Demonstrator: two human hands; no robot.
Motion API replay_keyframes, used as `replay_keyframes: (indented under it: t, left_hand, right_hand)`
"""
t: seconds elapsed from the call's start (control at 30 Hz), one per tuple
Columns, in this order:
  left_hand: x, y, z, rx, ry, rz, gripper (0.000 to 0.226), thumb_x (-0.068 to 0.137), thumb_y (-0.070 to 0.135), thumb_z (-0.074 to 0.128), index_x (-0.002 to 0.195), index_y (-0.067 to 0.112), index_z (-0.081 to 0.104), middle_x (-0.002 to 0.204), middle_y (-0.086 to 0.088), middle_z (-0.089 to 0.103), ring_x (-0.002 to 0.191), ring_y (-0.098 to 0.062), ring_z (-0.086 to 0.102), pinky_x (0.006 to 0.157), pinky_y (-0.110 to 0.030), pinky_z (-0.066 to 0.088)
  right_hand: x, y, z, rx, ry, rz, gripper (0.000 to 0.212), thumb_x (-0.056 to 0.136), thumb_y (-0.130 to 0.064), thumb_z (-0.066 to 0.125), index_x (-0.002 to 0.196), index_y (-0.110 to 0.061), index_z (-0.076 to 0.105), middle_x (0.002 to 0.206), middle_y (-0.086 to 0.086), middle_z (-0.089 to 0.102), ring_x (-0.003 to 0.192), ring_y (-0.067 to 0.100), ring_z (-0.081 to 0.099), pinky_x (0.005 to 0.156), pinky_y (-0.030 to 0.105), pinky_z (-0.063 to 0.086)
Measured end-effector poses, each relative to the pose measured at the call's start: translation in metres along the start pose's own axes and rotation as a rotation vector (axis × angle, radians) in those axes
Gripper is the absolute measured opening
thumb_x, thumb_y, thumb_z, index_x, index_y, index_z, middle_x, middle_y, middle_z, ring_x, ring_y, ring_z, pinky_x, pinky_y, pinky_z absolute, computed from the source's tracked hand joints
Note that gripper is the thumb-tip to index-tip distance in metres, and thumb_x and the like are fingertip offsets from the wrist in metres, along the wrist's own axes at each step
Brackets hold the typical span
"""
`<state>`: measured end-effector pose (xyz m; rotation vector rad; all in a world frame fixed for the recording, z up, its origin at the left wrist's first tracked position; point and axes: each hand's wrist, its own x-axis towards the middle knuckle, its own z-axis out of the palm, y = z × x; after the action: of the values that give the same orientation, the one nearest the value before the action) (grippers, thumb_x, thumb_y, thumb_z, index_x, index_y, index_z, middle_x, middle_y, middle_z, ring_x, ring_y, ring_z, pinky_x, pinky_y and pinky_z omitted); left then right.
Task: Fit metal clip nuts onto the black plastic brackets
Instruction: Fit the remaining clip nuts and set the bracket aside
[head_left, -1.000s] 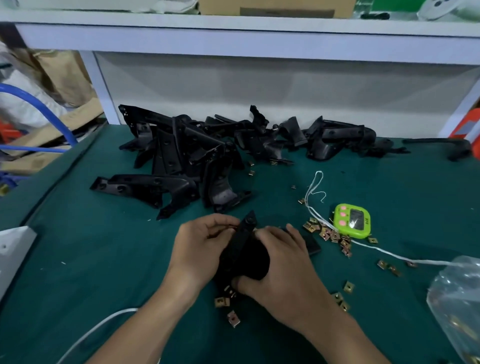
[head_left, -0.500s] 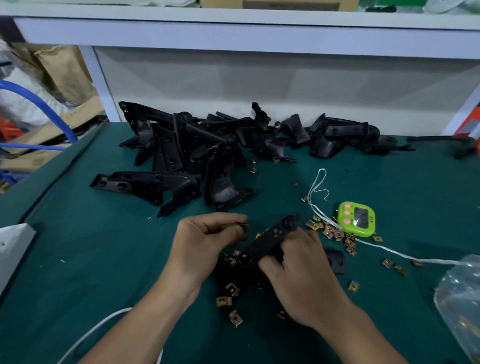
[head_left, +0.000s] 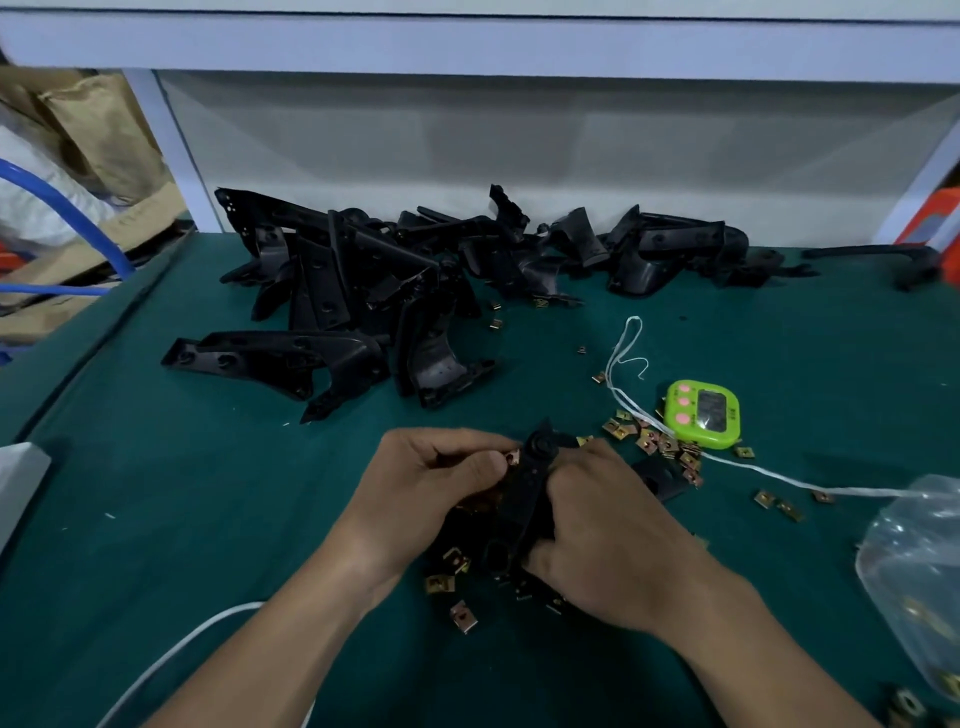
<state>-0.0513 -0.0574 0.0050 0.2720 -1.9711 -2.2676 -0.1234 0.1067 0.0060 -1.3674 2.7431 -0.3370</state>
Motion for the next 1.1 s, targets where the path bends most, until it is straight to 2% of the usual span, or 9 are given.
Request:
replay_keyframes:
  t: [0.2, 0.3, 0.37, 0.47, 0.57, 0.67, 0.8, 0.97, 1.1]
  left_hand:
    - [0.001, 0.003, -0.005, -0.017, 0.008, -0.037, 0.024, 0.066, 0.019, 0.079, 0.087, 0.010, 0.084, 0.083, -0.016, 0.078, 0.068, -0.018, 0.069, 0.063, -0.021, 0.055]
    - [0.001, 0.004, -0.008, -0.010, -0.001, -0.083, 0.025, 0.065, 0.015, 0.079, 0.087, 0.004, 0.082, 0.080, -0.020, 0.075, 0.064, -0.022, 0.065, 0.060, -0.022, 0.053]
    - [0.000, 0.006, -0.011, 0.015, -0.027, -0.096, 0.024, 0.065, 0.012, 0.083, 0.086, 0.001, 0.082, 0.078, -0.020, 0.073, 0.062, -0.021, 0.063, 0.058, -0.022, 0.052]
    - [-0.001, 0.009, -0.011, 0.043, -0.067, -0.107, 0.010, 0.068, 0.010, 0.084, 0.075, 0.004, 0.080, 0.070, -0.015, 0.069, 0.061, -0.018, 0.061, 0.055, -0.021, 0.049]
    - [0.000, 0.011, -0.011, 0.070, -0.078, -0.146, 0.014, 0.068, 0.019, 0.082, 0.061, 0.011, 0.074, 0.059, -0.007, 0.060, 0.055, -0.011, 0.054, 0.051, -0.018, 0.044]
    - [0.000, 0.017, -0.012, 0.144, -0.113, -0.203, 0.022, 0.065, 0.021, 0.093, 0.060, 0.013, 0.073, 0.058, -0.005, 0.058, 0.052, -0.008, 0.050, 0.048, -0.015, 0.040]
    - [-0.004, 0.022, -0.009, 0.214, -0.111, -0.228, 0.024, 0.065, 0.023, 0.094, 0.059, 0.013, 0.074, 0.055, -0.005, 0.056, 0.049, -0.008, 0.045, 0.046, -0.015, 0.037]
    - [-0.004, 0.021, -0.003, 0.305, -0.042, -0.192, 0.025, 0.075, 0.020, 0.085, 0.054, 0.017, 0.071, 0.051, 0.000, 0.051, 0.049, -0.009, 0.041, 0.046, -0.016, 0.034]
    - [-0.008, 0.017, 0.006, 0.283, 0.010, -0.179, 0.025, 0.075, 0.027, 0.083, 0.056, 0.016, 0.071, 0.051, 0.005, 0.050, 0.046, -0.005, 0.042, 0.045, -0.015, 0.034]
  right_hand:
    - [-0.002, -0.001, -0.003, -0.033, -0.010, -0.038, 0.017, 0.079, -0.042, 0.053, 0.074, -0.026, 0.054, 0.076, -0.009, 0.056, 0.076, 0.014, 0.048, 0.090, 0.029, 0.032]
    - [-0.003, -0.003, -0.004, -0.059, -0.015, -0.042, 0.022, 0.075, -0.039, 0.053, 0.063, -0.027, 0.041, 0.071, -0.006, 0.053, 0.070, 0.015, 0.045, 0.087, 0.028, 0.029]
    - [-0.004, -0.004, -0.004, -0.105, -0.010, -0.049, 0.026, 0.075, -0.039, 0.052, 0.061, -0.028, 0.033, 0.069, -0.005, 0.051, 0.067, 0.016, 0.043, 0.089, 0.028, 0.030]
    - [-0.006, -0.008, -0.003, -0.156, 0.037, -0.073, 0.031, 0.073, -0.037, 0.051, 0.057, -0.028, 0.026, 0.061, -0.005, 0.042, 0.060, 0.018, 0.037, 0.088, 0.031, 0.033]
    - [-0.009, -0.014, -0.002, -0.161, 0.108, -0.095, 0.037, 0.067, -0.035, 0.053, 0.054, -0.028, 0.020, 0.053, -0.008, 0.029, 0.053, 0.016, 0.027, 0.078, 0.032, 0.038]
    - [-0.011, -0.017, -0.002, -0.200, 0.095, -0.085, 0.032, 0.068, -0.036, 0.050, 0.054, -0.026, 0.022, 0.054, -0.007, 0.029, 0.054, 0.017, 0.028, 0.079, 0.031, 0.033]
    - [-0.011, -0.017, -0.003, -0.198, 0.044, -0.068, 0.029, 0.072, -0.035, 0.048, 0.056, -0.025, 0.027, 0.057, -0.006, 0.030, 0.060, 0.019, 0.034, 0.076, 0.027, 0.016]
    - [-0.009, -0.020, 0.002, -0.153, 0.030, -0.064, 0.025, 0.075, -0.033, 0.043, 0.057, -0.024, 0.029, 0.055, -0.006, 0.032, 0.056, 0.016, 0.034, 0.081, 0.028, 0.024]
    - [-0.007, -0.019, 0.006, -0.131, 0.009, -0.043, 0.025, 0.078, -0.034, 0.046, 0.062, -0.026, 0.027, 0.057, -0.009, 0.033, 0.056, 0.013, 0.035, 0.085, 0.029, 0.029]
